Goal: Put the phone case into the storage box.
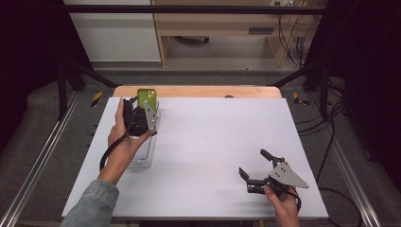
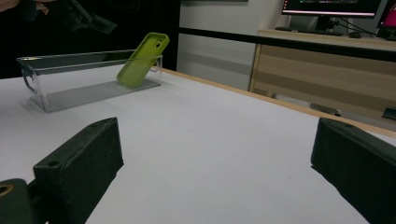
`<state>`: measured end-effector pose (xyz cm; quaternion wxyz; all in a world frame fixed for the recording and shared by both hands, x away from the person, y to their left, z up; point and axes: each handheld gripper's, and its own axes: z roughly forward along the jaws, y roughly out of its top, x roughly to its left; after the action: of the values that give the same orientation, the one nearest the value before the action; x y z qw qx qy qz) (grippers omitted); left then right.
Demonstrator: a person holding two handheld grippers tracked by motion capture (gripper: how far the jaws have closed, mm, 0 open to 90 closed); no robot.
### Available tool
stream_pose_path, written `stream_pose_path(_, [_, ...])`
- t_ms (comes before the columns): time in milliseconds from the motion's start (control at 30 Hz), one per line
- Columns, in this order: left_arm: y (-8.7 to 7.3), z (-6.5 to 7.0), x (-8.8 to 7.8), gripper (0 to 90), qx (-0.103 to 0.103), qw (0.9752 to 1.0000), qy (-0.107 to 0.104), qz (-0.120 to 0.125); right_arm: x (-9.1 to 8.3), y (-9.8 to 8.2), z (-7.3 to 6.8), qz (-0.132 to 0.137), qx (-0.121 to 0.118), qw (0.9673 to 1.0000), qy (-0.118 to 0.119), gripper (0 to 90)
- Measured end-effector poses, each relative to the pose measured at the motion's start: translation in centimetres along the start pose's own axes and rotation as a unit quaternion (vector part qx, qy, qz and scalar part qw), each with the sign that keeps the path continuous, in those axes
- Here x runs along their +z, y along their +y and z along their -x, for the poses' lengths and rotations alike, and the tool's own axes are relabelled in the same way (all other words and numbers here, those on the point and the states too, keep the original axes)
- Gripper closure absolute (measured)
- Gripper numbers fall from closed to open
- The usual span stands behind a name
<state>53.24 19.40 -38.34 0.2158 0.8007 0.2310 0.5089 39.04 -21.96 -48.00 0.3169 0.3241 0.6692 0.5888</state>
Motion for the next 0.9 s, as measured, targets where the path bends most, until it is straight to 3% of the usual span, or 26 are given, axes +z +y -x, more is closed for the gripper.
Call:
stream_pose_path(367, [-0.5,-0.5,-0.9,4.7,-0.057,0.9981,-0.017,0.018,0.0,0.0,-0.1,-0.001,0.001,1.0,0.0,2.3])
stream_pose_path(567, [-0.8,-0.8,-1.5,4.8,-0.092,0.9952,-0.021,0.026,0.0,0.0,-0.1,-0.002,0.001,1.0,0.001,2.3])
stream_pose_path(733, [-1.2,-1.0,-1.9,4.7,-0.122,0.9914,-0.033,0.035,0.0,0.0,-0.1,-0.002,0.0,1.0,0.002,2.3])
stream_pose_path(900, [-1.4,-1.0,-2.2,4.5,-0.129,0.9906,-0.036,0.03,0.0,0.0,-0.1,-0.002,0.0,1.0,0.001,2.3])
